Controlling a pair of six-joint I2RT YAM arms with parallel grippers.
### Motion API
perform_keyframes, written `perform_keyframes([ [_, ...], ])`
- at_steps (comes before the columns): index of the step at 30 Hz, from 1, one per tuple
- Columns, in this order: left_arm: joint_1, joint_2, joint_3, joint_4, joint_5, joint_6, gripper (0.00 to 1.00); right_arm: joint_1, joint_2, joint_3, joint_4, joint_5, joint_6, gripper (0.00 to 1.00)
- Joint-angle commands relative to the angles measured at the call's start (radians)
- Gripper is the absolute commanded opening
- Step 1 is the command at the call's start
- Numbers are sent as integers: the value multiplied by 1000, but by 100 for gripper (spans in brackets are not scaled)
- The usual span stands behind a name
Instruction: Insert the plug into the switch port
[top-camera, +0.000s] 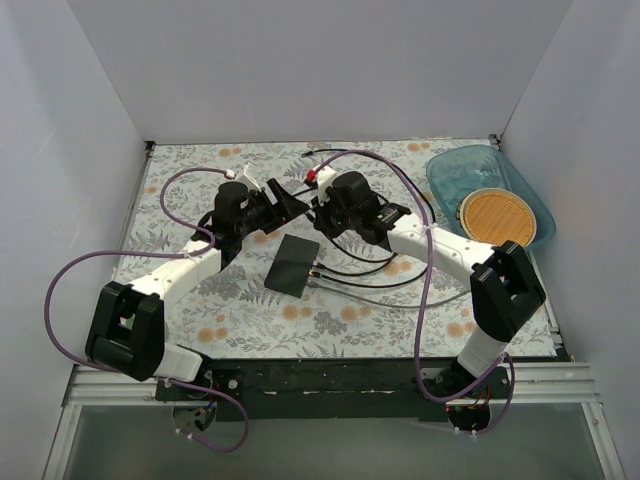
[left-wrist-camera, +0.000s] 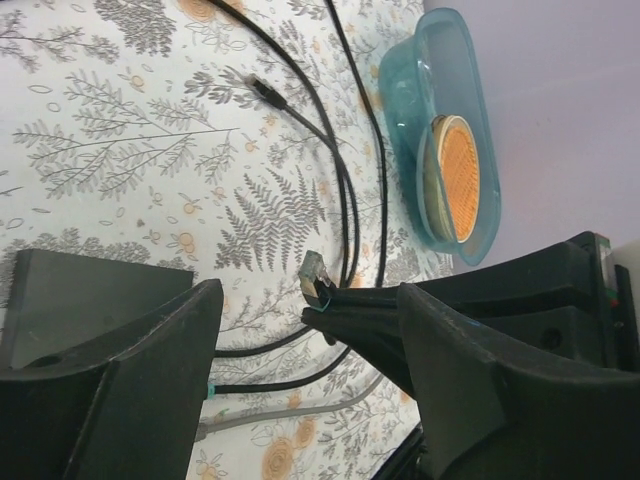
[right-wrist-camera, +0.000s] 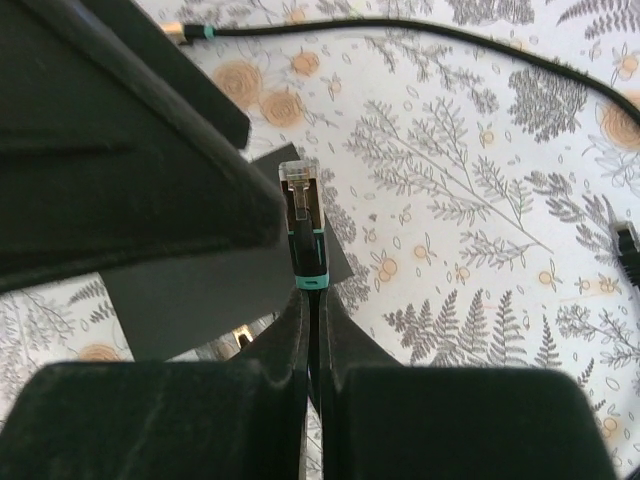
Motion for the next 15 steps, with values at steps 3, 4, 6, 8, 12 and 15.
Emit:
perform_keyframes([
  [3, 53, -22, 15, -76, -56, 98, 71, -3, -22, -68, -21, 87, -84, 1],
  [4, 61, -20, 11, -85, -58, 107, 71, -3, -12, -74, -24, 95, -90, 1],
  [6, 77, -17, -4, -83, -53, 124, 70, -6, 7, -76, -58, 100, -114, 1],
  [8, 87, -15, -32, -71, -59, 147, 69, -7, 36, -77, -73, 95, -125, 1],
  [12, 104, 17, -54, -56, -64, 173, 66, -7, 80, -77, -104, 69, -150, 1],
  [15, 104, 64, -70, -30, -44, 191, 62, -7, 114, -70, -121, 63, -160, 1],
])
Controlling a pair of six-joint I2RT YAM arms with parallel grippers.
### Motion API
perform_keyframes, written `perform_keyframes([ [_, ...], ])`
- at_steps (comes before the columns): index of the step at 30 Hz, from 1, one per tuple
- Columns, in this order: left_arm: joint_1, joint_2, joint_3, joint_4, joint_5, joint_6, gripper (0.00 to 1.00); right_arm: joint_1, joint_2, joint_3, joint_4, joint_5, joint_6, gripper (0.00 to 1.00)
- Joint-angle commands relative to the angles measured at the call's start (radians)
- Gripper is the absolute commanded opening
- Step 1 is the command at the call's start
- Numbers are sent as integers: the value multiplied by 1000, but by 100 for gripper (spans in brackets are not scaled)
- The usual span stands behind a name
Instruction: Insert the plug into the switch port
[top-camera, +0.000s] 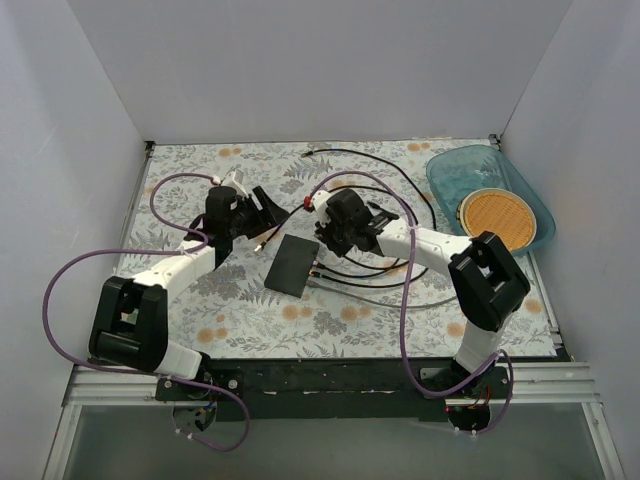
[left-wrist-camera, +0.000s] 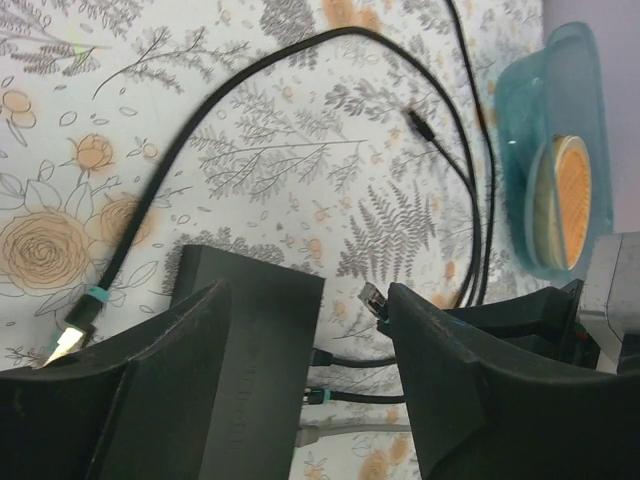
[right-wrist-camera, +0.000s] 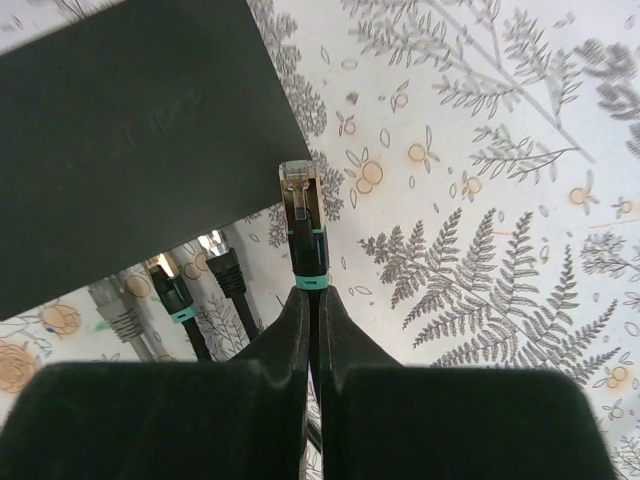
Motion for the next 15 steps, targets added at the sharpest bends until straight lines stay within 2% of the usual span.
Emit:
perform_keyframes([
  [1, 3, 73, -37, 58, 29, 59, 60, -6, 44, -5, -46, -40, -39, 1],
  [8, 3, 166, -71, 132, 54, 67, 54, -6, 34, -77, -13, -56, -41, 1],
  [15, 3, 227, -77, 178, 105, 62, 49, -6, 62, -74, -19, -90, -47, 1],
])
